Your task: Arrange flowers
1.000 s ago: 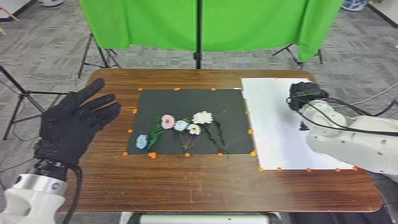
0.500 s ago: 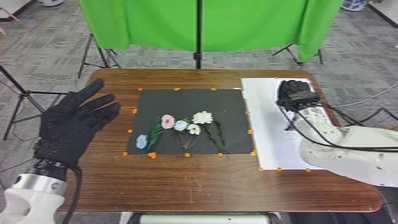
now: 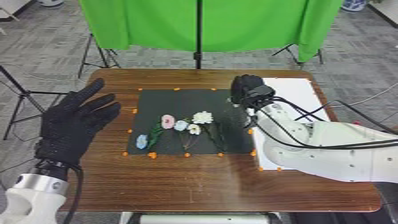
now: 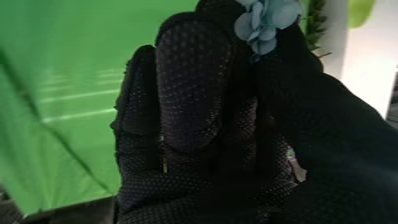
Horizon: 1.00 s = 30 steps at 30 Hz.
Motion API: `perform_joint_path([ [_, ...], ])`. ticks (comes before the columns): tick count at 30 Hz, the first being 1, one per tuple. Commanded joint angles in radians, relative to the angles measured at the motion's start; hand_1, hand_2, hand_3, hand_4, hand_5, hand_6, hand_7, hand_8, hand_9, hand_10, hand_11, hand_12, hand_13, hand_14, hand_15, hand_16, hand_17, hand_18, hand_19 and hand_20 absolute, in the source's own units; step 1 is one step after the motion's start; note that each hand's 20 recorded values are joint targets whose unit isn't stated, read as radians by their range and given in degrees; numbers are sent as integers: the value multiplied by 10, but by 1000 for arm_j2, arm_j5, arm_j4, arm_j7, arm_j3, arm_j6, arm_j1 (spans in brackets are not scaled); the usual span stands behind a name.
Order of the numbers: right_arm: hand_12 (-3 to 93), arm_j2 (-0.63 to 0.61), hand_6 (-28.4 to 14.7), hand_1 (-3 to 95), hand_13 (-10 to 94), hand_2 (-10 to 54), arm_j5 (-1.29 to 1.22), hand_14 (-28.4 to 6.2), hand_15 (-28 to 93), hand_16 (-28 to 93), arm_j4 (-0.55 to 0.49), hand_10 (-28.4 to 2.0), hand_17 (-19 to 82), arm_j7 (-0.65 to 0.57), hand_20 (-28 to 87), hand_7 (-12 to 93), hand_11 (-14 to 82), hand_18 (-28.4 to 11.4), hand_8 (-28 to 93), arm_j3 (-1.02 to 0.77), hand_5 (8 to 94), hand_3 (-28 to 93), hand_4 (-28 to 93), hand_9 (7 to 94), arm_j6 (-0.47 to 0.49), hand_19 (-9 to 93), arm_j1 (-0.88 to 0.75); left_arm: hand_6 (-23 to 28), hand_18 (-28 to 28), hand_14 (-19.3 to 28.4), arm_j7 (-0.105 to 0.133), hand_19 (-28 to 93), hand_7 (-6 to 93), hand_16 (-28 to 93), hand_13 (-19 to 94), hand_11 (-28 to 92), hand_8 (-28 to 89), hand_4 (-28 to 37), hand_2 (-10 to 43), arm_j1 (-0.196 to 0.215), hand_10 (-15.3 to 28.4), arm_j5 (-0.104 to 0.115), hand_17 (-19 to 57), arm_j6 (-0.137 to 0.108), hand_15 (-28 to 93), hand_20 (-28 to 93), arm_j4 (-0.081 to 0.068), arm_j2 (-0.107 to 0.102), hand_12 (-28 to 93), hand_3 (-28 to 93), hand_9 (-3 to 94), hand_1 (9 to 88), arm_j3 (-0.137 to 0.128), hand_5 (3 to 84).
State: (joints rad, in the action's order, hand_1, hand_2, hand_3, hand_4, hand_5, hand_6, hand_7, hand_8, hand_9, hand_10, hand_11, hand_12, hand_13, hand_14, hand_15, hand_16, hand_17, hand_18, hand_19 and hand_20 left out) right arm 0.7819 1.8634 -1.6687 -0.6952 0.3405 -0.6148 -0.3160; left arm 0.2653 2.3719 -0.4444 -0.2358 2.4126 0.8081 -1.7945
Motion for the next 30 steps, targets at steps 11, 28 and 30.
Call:
perform_joint_path([
  [11,312,60,44,535,832,-95,33,-8,562,240,-31,-39,362,-60,125,229,129,-144,16,35,840,726,-283,937,-18,884,-56,87,257,278,2,592,147,-105,223,287,-101,-280,78,20,204,6,-87,-8,518,151,-6,3,103,768,296,218,0,337],
  [28,245,40,29,423,799,-95,42,-32,615,183,-49,-75,332,-89,128,173,203,-162,-37,-7,737,761,-283,878,73,885,-88,87,257,278,-26,591,146,-104,223,287,-100,-280,77,1,203,-1,-87,-3,518,149,-14,8,103,769,296,218,2,337],
  [30,237,41,30,415,797,-95,46,-34,616,183,-50,-76,330,-92,129,171,211,-163,-43,-5,731,768,-283,873,73,885,-89,87,257,278,-33,591,146,-104,223,287,-100,-280,77,0,205,-2,-87,3,518,149,-15,8,103,768,297,219,-1,338],
])
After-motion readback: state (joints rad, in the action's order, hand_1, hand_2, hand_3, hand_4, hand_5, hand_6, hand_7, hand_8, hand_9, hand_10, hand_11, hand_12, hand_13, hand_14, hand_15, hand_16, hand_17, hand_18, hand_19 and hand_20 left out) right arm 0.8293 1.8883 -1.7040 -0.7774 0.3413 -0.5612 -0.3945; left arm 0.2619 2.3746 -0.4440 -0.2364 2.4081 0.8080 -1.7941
